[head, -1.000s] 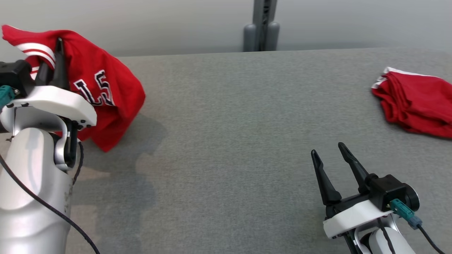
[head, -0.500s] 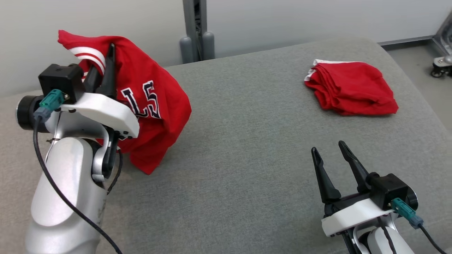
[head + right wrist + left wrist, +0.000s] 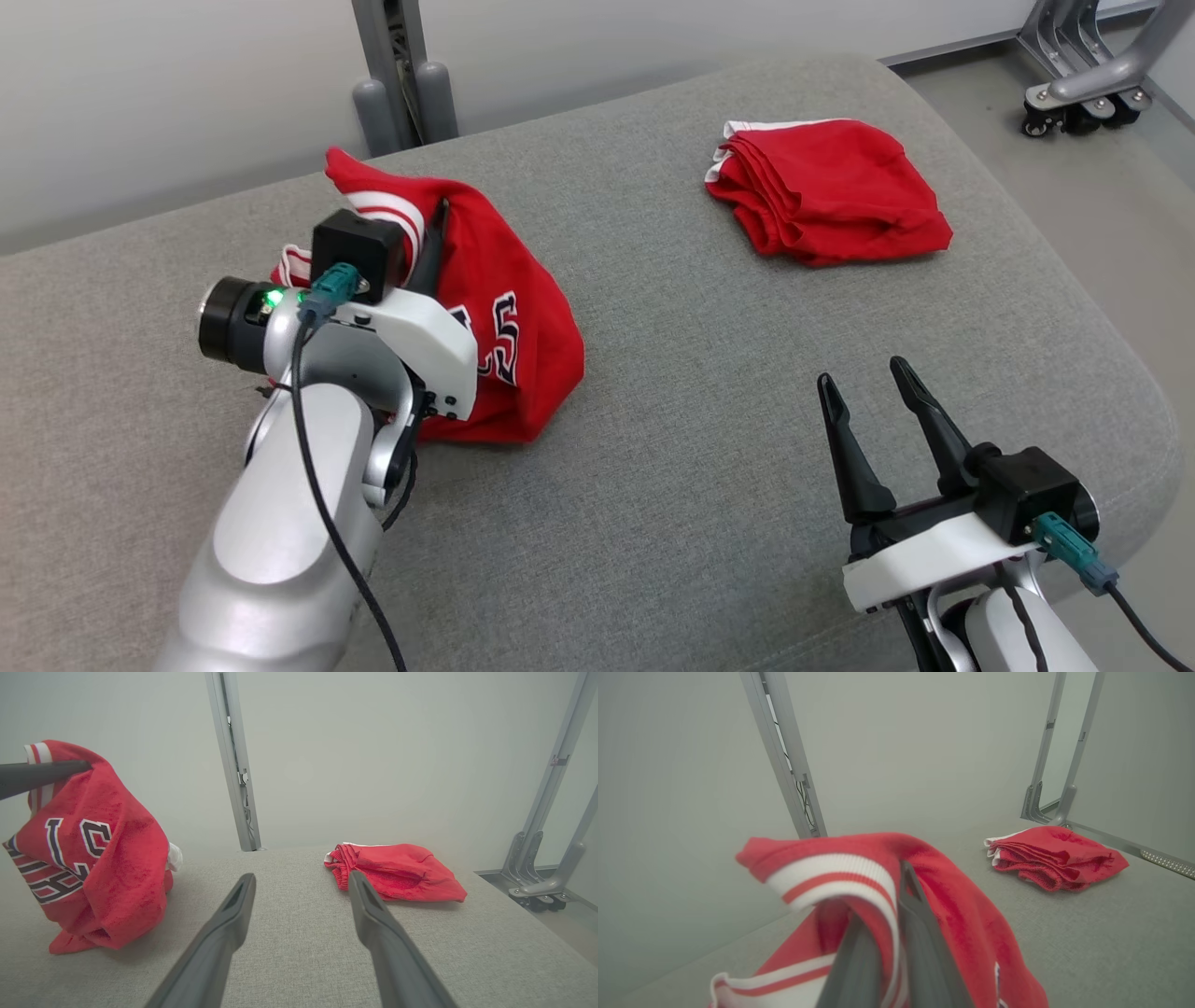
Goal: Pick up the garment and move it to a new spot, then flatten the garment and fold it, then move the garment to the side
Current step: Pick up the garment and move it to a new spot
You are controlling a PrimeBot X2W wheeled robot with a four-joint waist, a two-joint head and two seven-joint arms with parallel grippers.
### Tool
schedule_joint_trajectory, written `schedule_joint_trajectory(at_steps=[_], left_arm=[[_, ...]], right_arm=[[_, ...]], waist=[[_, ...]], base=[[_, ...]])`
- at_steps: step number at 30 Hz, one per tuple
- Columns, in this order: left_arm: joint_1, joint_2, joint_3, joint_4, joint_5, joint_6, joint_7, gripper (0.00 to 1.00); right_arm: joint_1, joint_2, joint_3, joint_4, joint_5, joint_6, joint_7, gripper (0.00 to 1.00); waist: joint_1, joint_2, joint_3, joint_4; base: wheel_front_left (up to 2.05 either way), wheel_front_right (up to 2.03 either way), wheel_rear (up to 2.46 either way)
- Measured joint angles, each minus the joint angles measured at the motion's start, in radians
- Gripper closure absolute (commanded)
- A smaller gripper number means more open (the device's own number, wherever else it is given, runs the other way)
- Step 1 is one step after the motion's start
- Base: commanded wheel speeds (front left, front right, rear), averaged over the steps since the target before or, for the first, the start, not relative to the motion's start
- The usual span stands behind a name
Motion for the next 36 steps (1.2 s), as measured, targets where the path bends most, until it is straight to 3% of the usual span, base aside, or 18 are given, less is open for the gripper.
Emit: schedule_joint_trajectory(at_steps=[6,13,16,17,18,25,36], left_arm=[[-0.026,-0.017,-0.064,0.172,0.026,0.000,-0.068,1.00],[-0.065,-0.036,-0.131,0.318,-0.016,-0.020,-0.148,1.00],[-0.084,-0.035,-0.156,0.343,-0.069,-0.026,-0.181,0.58],[-0.091,-0.036,-0.168,0.349,-0.079,-0.026,-0.190,0.21],[-0.097,-0.037,-0.177,0.353,-0.095,-0.025,-0.199,0.00],[-0.109,-0.037,-0.196,0.343,-0.155,0.002,-0.282,0.00],[0.017,0.015,-0.144,0.148,-0.200,0.022,-0.319,0.00]], right_arm=[[-0.022,0.005,0.011,-0.002,0.001,0.000,0.000,0.00],[-0.042,0.008,0.015,-0.005,0.003,0.000,0.000,0.00],[-0.046,0.009,0.021,-0.005,0.003,0.000,0.000,0.00],[-0.047,0.010,0.020,-0.005,0.003,0.000,0.000,0.00],[-0.047,0.010,0.021,-0.005,0.004,0.000,0.000,0.00],[-0.037,0.010,0.007,-0.002,0.013,0.000,0.000,0.00],[-0.007,0.011,-0.005,0.002,-0.001,0.000,0.000,0.00]], waist=[[0.0000,0.0000,0.034,-0.022],[-0.0001,0.0000,0.072,-0.036],[0.0000,0.0000,0.081,-0.040],[0.0000,0.0000,0.082,-0.040],[0.0000,0.0000,0.082,-0.039],[0.0000,0.0000,0.066,-0.006],[0.0000,0.0000,0.019,0.122]], base=[[0.00,0.00,0.00],[0.00,0.00,0.00],[0.00,0.00,0.00],[0.00,0.00,0.00],[0.00,0.00,0.00],[0.00,0.00,0.00],[0.00,0.00,0.00]])
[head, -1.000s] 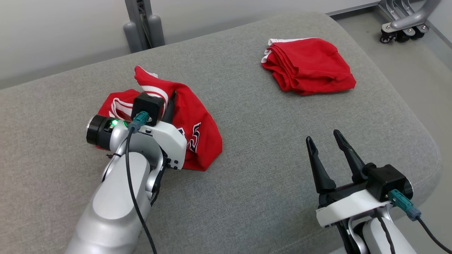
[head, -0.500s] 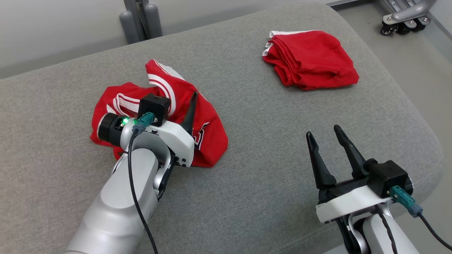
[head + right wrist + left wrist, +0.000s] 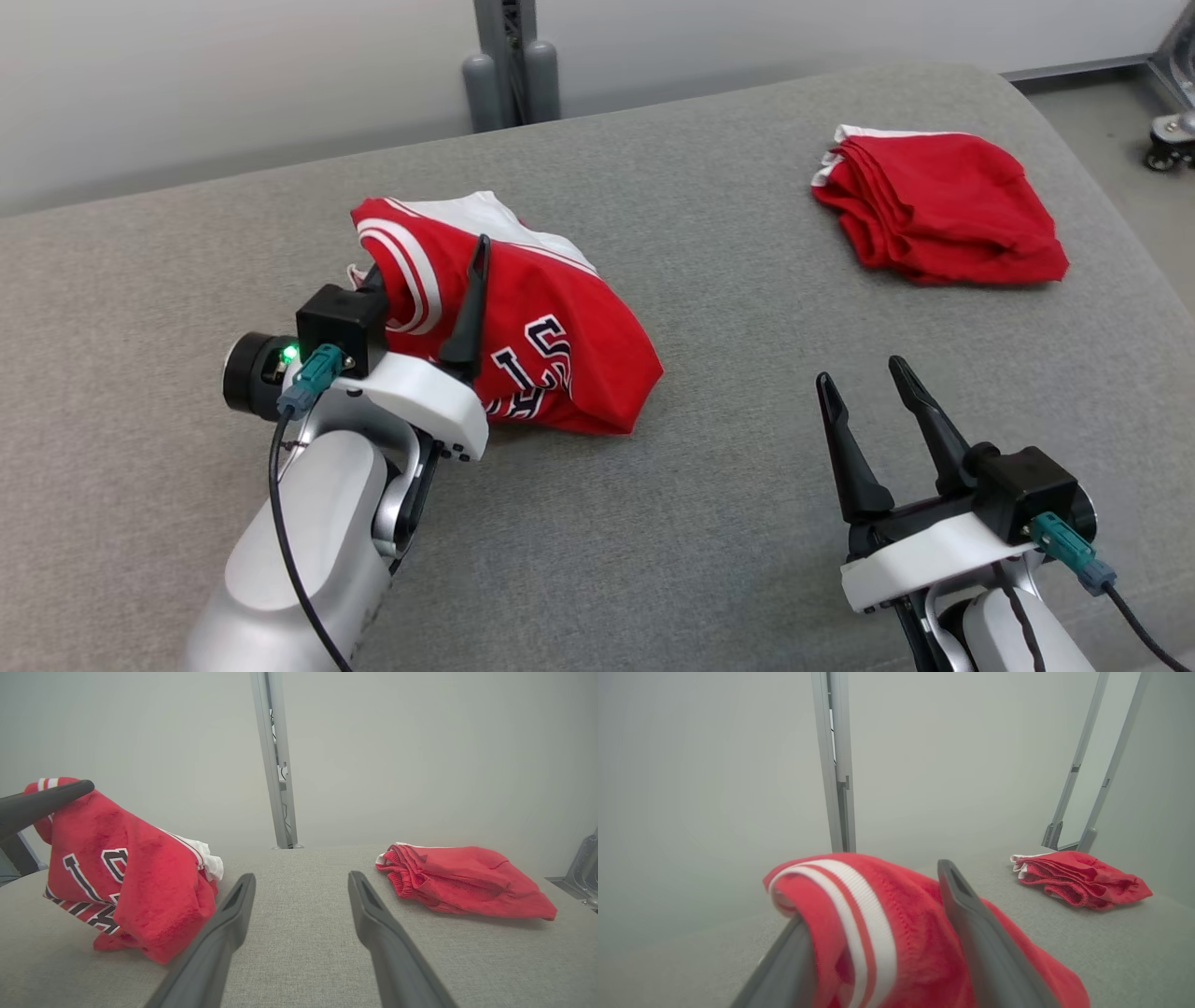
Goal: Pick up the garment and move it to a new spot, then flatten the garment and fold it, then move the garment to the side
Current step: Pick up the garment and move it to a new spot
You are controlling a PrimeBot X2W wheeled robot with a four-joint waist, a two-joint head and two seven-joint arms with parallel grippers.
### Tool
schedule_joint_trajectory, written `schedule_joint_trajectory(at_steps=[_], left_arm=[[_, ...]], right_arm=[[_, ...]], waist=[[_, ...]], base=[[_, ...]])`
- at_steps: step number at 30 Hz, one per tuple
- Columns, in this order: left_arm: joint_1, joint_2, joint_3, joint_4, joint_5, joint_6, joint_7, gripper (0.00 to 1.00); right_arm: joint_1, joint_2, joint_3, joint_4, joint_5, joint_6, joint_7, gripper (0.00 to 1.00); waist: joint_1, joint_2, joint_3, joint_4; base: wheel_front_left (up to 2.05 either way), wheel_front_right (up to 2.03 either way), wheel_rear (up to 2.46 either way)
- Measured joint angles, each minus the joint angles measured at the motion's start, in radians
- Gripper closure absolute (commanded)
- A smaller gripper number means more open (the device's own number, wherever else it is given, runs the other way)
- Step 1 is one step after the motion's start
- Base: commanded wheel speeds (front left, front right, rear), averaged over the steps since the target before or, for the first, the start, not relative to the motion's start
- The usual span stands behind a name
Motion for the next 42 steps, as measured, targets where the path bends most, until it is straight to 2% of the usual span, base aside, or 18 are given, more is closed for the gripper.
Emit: schedule_joint_trajectory(at_steps=[5,11,23,26,32,42], left_arm=[[0.078,0.032,0.004,-0.063,-0.027,0.007,0.076,0.00],[0.173,0.069,0.008,-0.154,-0.052,0.040,0.169,0.00],[0.467,0.134,0.037,-0.344,-0.105,0.131,0.243,0.00],[0.533,0.146,0.051,-0.392,-0.113,0.153,0.236,0.00],[0.620,0.159,0.091,-0.464,-0.111,0.198,0.145,0.00],[0.724,0.135,0.164,-0.516,-0.102,0.250,0.008,0.00]], right_arm=[[0.008,0.000,0.003,0.003,-0.007,0.000,0.000,0.00],[0.012,0.000,0.006,0.005,-0.007,0.000,0.000,0.00],[0.050,-0.003,-0.005,0.005,-0.007,0.000,0.000,0.00],[0.061,-0.005,-0.014,0.003,-0.008,0.000,0.000,0.00],[0.090,-0.009,-0.026,0.005,-0.014,0.000,0.000,0.00],[0.151,-0.013,-0.053,-0.007,-0.017,0.000,0.000,0.00]], waist=[[0.0000,0.0000,-0.023,0.067],[0.0000,0.0000,-0.044,0.122],[0.0000,0.0000,-0.081,0.141],[0.0000,0.0000,-0.091,0.148],[0.0000,0.0000,-0.117,0.170],[0.0000,0.0000,-0.181,0.185]], base=[[0.00,0.00,0.00],[0.00,0.00,0.00],[0.00,0.00,0.00],[0.00,0.00,0.00],[0.00,0.00,0.00],[0.00,0.00,0.00]])
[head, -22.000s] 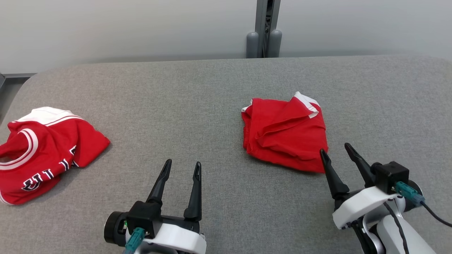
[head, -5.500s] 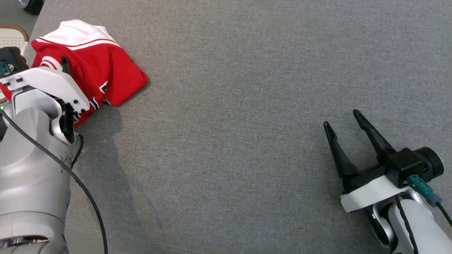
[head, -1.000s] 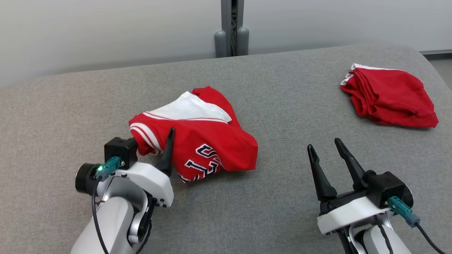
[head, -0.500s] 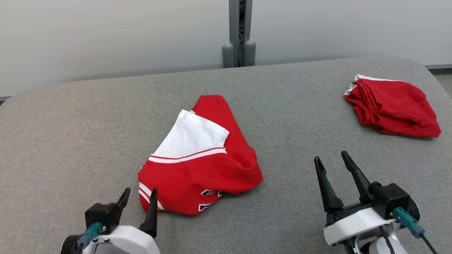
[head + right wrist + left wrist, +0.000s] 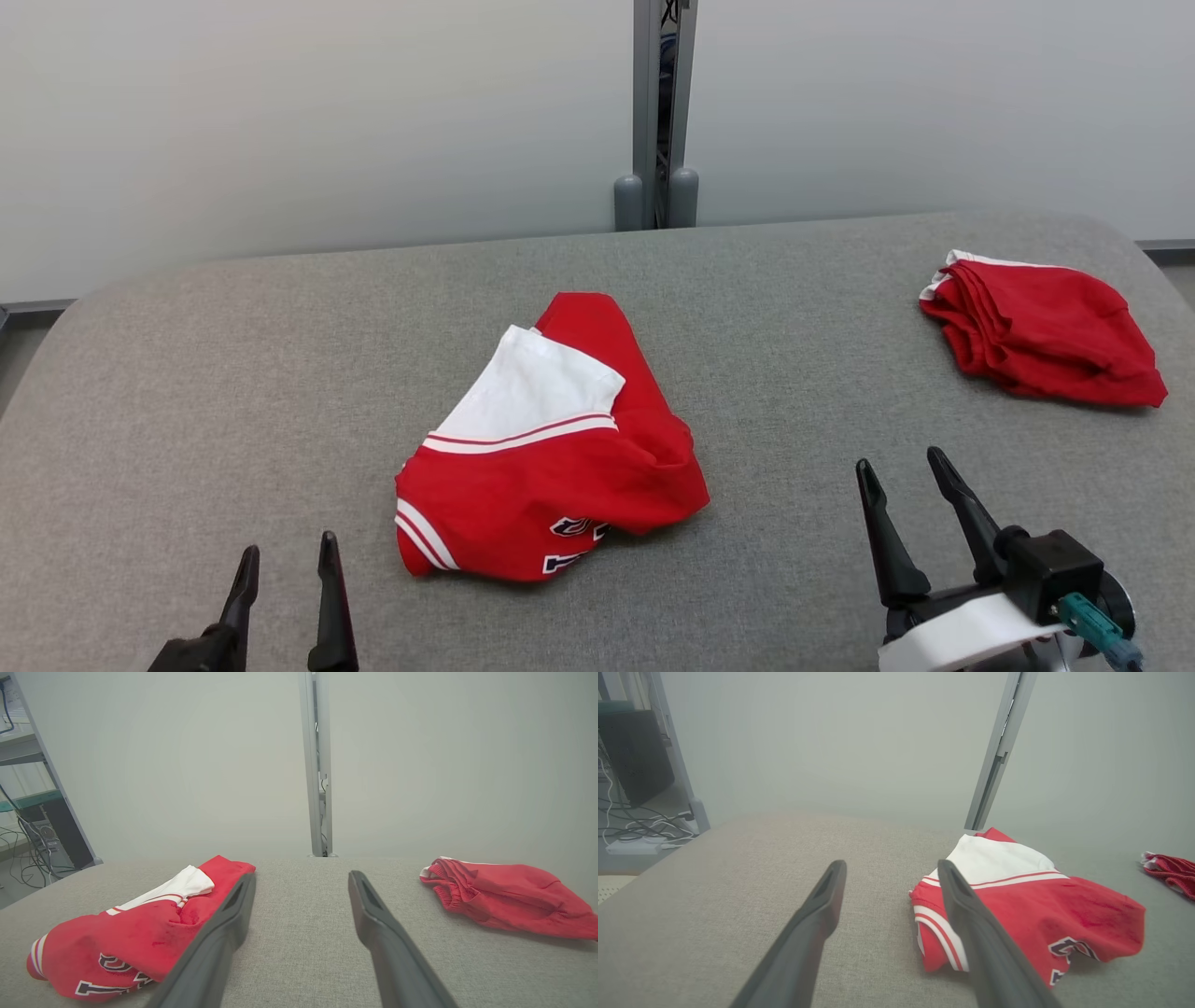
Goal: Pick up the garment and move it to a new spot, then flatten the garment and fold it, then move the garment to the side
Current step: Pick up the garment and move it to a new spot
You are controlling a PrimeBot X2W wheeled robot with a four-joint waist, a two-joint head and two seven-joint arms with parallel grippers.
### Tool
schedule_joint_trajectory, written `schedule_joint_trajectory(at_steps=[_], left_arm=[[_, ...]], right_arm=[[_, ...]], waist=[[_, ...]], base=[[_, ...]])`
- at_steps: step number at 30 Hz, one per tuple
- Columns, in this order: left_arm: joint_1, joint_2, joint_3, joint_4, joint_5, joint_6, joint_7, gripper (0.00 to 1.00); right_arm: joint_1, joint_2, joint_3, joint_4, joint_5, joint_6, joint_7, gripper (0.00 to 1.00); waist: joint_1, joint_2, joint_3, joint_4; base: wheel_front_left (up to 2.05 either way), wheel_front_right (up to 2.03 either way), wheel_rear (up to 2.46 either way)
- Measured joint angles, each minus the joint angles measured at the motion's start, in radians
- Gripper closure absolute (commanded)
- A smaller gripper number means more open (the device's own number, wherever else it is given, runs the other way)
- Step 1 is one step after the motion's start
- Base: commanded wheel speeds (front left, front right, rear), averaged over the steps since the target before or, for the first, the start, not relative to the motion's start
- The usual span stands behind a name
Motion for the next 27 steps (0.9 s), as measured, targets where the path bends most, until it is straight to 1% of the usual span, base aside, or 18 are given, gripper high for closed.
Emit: schedule_joint_trajectory(at_steps=[5,7,10,14,18,27], left_arm=[[0.049,-0.017,0.025,-0.016,0.024,0.012,-0.014,0.00],[0.065,-0.021,0.034,-0.023,0.054,0.015,-0.017,0.00],[0.091,-0.049,0.063,-0.047,0.090,0.013,-0.017,0.00],[0.113,-0.091,0.084,-0.043,0.125,-0.014,-0.018,0.00],[0.113,-0.119,0.109,-0.033,0.148,-0.046,-0.018,0.00],[0.113,-0.152,0.158,-0.015,0.188,-0.091,-0.018,0.00]], right_arm=[[0.041,0.000,-0.017,-0.008,-0.002,0.000,0.000,0.00],[0.062,0.000,-0.025,-0.011,-0.002,0.000,0.000,0.00],[0.089,0.001,-0.029,-0.015,-0.006,0.000,0.000,0.00],[0.111,0.002,-0.030,-0.016,-0.008,0.000,0.000,0.00],[0.113,0.003,-0.025,-0.014,-0.009,0.000,0.000,0.00],[0.111,0.005,-0.016,-0.013,-0.008,0.000,0.000,0.00]], waist=[[0.0000,0.0000,-0.029,-0.004],[0.0000,0.0000,-0.042,-0.006],[0.0001,0.0000,-0.055,-0.010],[0.0000,0.0000,-0.059,-0.014],[0.0000,0.0000,-0.058,-0.019],[0.0001,0.0000,-0.056,-0.027]], base=[[0.00,0.00,0.00],[0.00,0.00,0.00],[0.00,0.00,0.00],[0.00,0.00,0.00],[0.00,0.00,0.00],[0.00,0.00,0.00]])
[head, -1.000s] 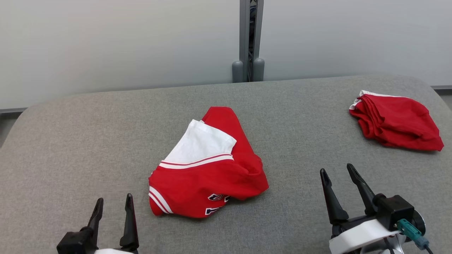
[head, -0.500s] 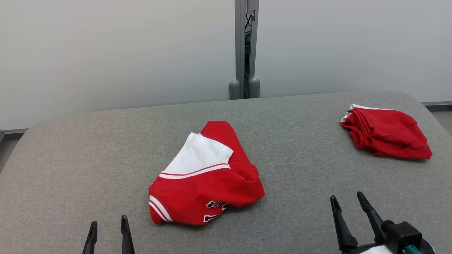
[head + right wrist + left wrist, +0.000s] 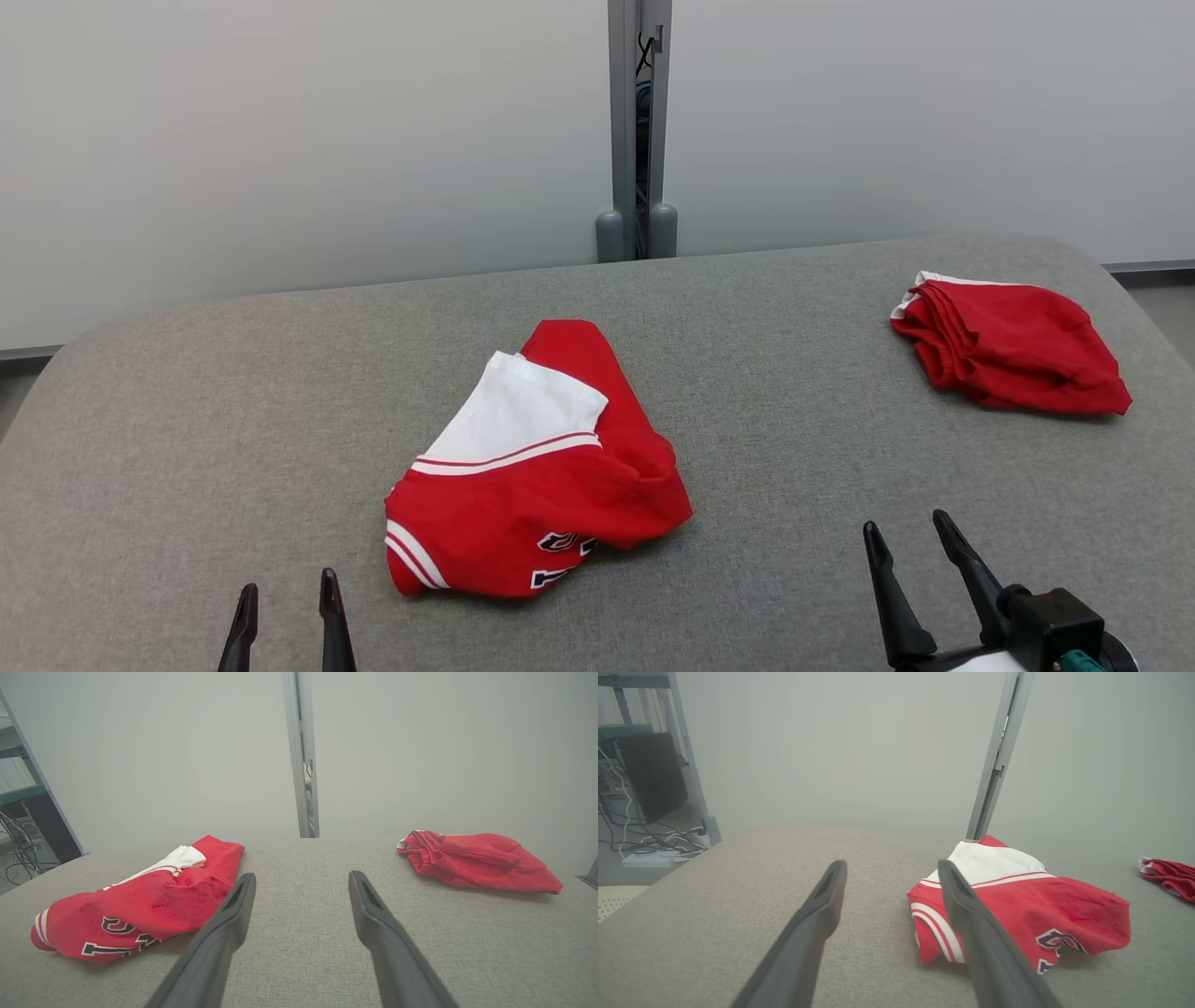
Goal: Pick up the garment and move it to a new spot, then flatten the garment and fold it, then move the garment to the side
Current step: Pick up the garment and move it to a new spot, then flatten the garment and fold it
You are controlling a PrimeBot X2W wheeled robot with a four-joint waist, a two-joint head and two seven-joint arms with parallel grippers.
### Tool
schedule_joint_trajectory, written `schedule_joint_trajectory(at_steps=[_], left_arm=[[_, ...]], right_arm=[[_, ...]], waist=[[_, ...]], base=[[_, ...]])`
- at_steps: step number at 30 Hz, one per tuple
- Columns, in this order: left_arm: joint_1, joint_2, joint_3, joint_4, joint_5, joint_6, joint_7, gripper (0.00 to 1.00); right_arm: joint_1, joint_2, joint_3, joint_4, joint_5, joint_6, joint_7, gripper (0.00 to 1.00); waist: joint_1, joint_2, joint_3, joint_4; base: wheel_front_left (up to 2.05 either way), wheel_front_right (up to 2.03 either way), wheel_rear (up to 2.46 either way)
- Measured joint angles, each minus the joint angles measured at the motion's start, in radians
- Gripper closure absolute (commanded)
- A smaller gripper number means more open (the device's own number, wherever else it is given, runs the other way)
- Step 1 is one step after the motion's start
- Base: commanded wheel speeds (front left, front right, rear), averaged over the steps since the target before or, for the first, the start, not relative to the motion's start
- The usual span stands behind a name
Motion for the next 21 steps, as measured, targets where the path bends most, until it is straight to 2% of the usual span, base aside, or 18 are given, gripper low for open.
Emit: schedule_joint_trajectory(at_steps=[14,21], left_arm=[[-0.009,-0.018,0.007,0.029,0.098,-0.049,0.000,0.00],[-0.016,-0.018,0.004,0.043,0.135,-0.075,0.000,0.00]], right_arm=[[-0.005,0.001,0.013,0.001,0.002,0.000,0.000,0.00],[-0.009,-0.014,0.065,-0.013,0.058,0.000,0.000,0.00]], waist=[[0.0000,0.0000,0.002,0.000],[0.0000,0.0000,0.004,-0.001]], base=[[0.00,0.00,0.00],[0.00,0.00,0.00]])
